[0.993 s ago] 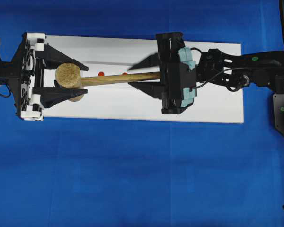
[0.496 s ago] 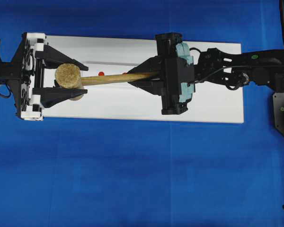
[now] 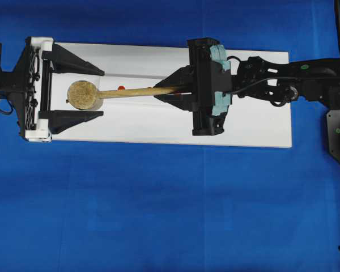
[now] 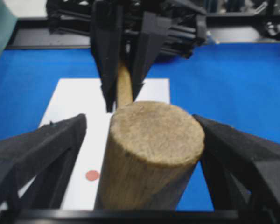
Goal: Hit the mark with a hammer.
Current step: 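Open the left gripper and pull it back from the mallet head, then lower the mallet head onto the red-dot strip with the right gripper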
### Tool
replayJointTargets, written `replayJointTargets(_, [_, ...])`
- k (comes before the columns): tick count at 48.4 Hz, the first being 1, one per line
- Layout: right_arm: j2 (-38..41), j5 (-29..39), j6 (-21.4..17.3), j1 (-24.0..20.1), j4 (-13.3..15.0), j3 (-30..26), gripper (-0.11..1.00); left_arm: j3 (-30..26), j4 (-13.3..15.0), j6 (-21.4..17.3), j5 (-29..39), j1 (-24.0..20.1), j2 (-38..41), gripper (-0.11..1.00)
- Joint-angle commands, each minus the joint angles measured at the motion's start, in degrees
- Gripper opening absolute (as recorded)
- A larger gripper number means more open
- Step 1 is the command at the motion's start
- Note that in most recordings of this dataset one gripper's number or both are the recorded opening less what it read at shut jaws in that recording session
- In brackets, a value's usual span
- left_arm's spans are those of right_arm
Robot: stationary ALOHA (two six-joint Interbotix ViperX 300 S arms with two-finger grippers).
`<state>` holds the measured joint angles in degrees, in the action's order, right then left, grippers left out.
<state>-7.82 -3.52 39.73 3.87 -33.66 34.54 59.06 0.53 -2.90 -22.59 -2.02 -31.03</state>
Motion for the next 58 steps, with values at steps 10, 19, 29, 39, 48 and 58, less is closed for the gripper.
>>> replayJointTargets(10, [-3.52,0.44,-2.81,0.26,-0.18,1.23,0.03,2.72,0.09,0.09,3.87,-0.44,-6.59,0.89])
replayJointTargets(19, [-5.80,0.44,-3.96,0.26,-0.18,3.60,0.03,5.80,0.09,0.09,11.87,-0.44,-16.00,0.89])
replayJointTargets(29, [-7.12,0.97,-5.45,0.35,-0.18,5.45,0.03,8.35,0.09,0.09,22.41,-0.53,-27.60,0.88])
replayJointTargets(39, [-6.50,1.41,-5.98,0.44,-0.18,5.54,0.03,9.49,0.09,0.09,25.05,-0.53,-31.64,0.88])
replayJointTargets(48, [-5.27,-0.09,-6.42,2.55,-0.18,5.27,0.03,9.84,0.09,0.09,25.05,-0.62,-30.67,0.88])
replayJointTargets(58, [-2.81,-3.43,-6.42,5.89,-0.18,4.66,0.03,10.02,0.09,0.09,24.96,-0.53,-30.32,0.88])
